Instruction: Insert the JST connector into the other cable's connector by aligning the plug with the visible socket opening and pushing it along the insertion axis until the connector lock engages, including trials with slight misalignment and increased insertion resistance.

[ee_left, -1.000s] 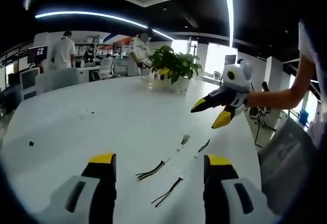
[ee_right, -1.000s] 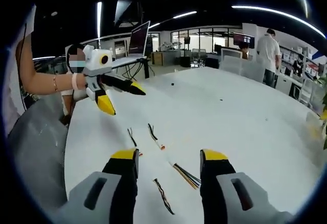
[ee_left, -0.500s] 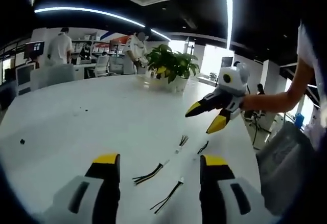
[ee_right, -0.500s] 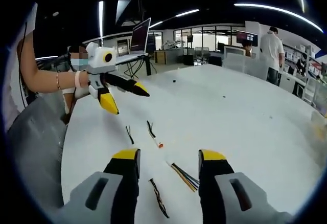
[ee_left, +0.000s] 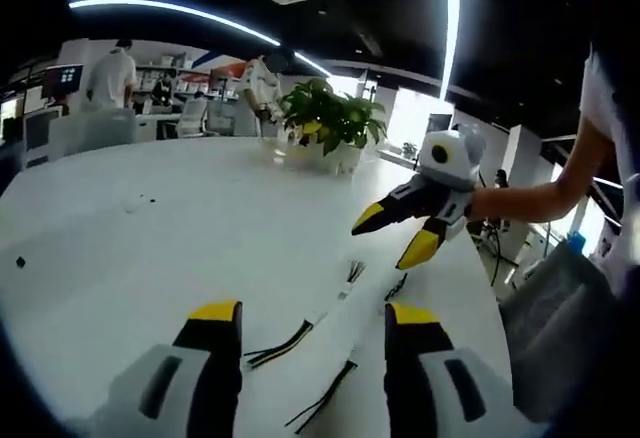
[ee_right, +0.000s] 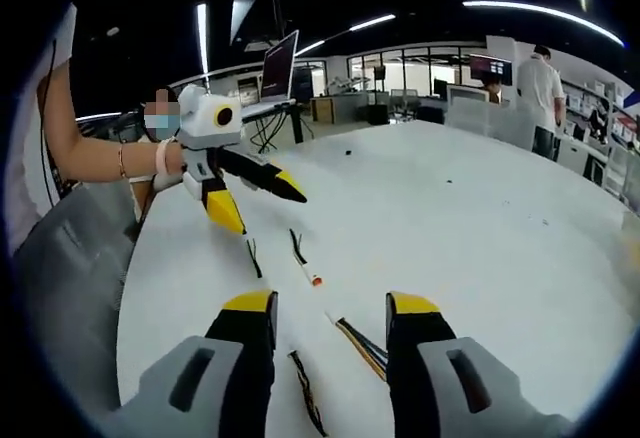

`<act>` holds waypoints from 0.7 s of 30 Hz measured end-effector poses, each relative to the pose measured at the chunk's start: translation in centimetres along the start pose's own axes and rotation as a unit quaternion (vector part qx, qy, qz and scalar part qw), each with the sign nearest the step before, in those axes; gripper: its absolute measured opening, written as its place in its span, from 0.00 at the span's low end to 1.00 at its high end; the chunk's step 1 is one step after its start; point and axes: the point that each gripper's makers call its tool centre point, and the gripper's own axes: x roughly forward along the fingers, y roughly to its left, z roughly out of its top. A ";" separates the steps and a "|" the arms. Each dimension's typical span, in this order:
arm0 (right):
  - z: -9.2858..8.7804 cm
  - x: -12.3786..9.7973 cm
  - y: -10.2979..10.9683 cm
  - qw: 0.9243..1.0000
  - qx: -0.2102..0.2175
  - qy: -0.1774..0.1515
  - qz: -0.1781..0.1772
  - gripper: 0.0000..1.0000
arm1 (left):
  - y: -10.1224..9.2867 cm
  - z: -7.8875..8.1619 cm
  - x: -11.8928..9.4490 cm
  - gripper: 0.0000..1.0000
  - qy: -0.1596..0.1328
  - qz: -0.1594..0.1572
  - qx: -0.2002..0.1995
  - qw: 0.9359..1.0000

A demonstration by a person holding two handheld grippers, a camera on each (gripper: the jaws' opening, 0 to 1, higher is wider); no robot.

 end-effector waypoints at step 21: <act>-2.3 1.8 -0.9 0.996 -0.049 -0.033 0.061 0.31 | 0.2 -2.1 2.5 0.49 -0.011 -0.073 -0.008 0.997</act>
